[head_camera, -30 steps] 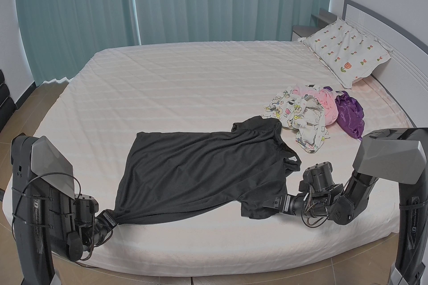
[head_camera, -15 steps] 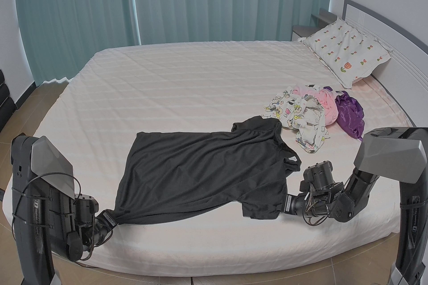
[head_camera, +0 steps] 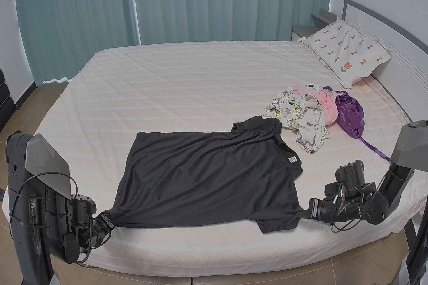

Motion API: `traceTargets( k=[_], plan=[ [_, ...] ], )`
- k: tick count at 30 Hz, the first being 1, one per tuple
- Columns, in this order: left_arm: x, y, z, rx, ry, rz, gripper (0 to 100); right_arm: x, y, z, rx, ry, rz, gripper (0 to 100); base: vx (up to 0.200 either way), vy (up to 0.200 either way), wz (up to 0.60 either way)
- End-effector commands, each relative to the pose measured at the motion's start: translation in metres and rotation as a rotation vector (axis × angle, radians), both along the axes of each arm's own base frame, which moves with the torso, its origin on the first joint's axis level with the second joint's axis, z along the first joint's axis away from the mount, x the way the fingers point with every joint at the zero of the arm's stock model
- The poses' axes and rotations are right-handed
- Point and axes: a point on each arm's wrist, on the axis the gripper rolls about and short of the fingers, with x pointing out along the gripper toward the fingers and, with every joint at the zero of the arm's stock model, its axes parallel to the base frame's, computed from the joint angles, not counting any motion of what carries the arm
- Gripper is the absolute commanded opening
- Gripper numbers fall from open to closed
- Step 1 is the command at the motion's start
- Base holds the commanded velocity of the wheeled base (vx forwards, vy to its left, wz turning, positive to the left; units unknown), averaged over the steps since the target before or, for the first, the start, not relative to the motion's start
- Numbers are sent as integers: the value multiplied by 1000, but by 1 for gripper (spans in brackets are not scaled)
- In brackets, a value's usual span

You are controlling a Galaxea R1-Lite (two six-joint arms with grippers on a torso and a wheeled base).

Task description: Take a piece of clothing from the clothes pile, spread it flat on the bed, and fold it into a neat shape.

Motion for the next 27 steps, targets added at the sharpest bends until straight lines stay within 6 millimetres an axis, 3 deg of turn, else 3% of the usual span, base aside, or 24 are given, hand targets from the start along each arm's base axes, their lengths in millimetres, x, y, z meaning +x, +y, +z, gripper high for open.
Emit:
traceTargets(
  k=[1, 9, 16, 27],
  plan=[
    [-15, -5, 14, 22, 4, -52, 0, -28, -14, 14, 0, 7, -3, 0, 0, 0, 0],
    [-19, -6, 18, 105, 19, -119, 0, -53, -23, 7, -51, 52, 32, 0, 0, 0, 0],
    [-31, -7, 20, 165, 140, -193, 0, -67, -28, 4, -80, 80, 55, 0, 0, 0, 0],
    [-49, -15, 6, 188, 351, -282, 0, -83, -33, -1, -129, 114, 94, 0, 0, 0, 0]
  ],
)
